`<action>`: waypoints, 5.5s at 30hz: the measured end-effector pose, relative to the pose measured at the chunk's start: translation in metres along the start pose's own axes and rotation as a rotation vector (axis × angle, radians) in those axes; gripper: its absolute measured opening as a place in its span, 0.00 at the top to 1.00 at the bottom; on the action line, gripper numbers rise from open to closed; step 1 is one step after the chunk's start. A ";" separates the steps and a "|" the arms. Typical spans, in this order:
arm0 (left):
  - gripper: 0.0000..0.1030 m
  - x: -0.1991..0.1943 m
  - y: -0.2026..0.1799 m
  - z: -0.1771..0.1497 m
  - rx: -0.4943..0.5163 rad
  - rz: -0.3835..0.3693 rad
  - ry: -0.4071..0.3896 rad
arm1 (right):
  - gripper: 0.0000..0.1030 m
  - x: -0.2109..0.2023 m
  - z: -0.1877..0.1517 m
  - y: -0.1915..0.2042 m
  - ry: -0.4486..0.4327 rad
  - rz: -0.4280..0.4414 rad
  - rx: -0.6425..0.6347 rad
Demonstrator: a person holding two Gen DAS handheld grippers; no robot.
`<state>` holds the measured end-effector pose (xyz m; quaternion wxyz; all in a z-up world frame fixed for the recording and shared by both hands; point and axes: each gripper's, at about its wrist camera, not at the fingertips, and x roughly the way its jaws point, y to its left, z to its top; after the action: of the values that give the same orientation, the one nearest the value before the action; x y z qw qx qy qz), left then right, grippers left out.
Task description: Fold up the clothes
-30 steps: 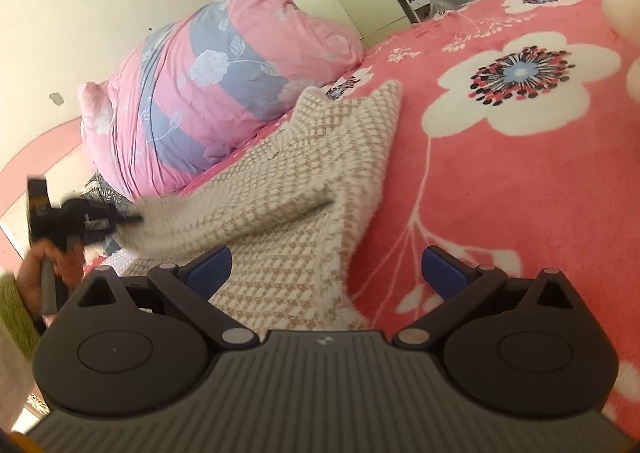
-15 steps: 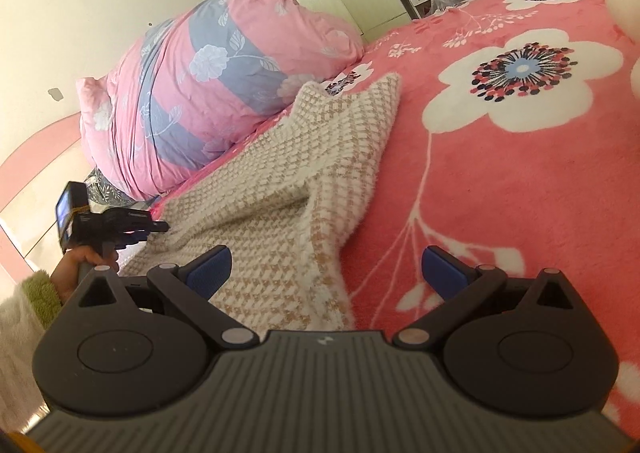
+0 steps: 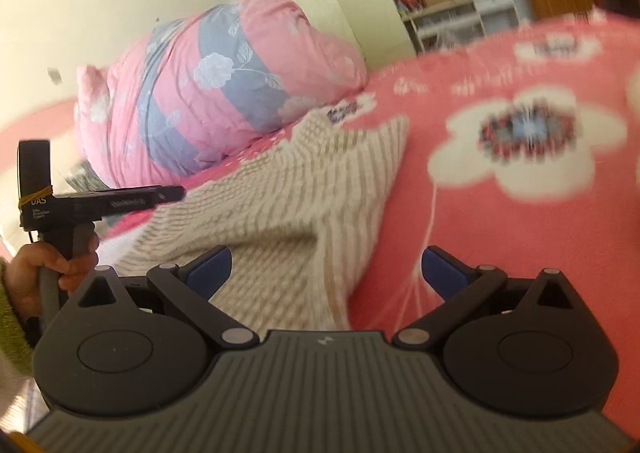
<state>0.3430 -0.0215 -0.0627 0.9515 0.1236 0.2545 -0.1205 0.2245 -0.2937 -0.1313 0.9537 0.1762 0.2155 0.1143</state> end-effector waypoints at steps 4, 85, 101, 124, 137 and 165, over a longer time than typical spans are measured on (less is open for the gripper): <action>0.57 0.019 -0.018 -0.005 -0.037 -0.036 0.049 | 0.02 0.037 0.017 0.019 0.080 -0.074 -0.141; 0.54 0.195 -0.145 0.066 0.134 -0.327 0.084 | 0.75 0.105 0.004 -0.001 0.182 0.001 -0.195; 0.48 0.111 -0.074 0.110 -0.002 -0.219 0.022 | 0.74 0.104 0.006 -0.012 0.175 0.046 -0.127; 0.33 -0.140 0.365 -0.093 -0.982 0.521 0.064 | 0.74 0.106 0.006 -0.020 0.175 0.079 -0.071; 0.46 -0.065 0.444 -0.186 -1.230 0.618 0.042 | 0.74 0.106 0.006 -0.027 0.174 0.106 -0.034; 0.91 -0.076 0.101 0.050 -0.138 0.006 -0.408 | 0.74 0.107 0.007 -0.041 0.173 0.163 0.059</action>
<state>0.3315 0.0715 0.0361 0.9899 0.0320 0.0638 -0.1224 0.3275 -0.3019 -0.1811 0.9134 0.2107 0.2854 0.1997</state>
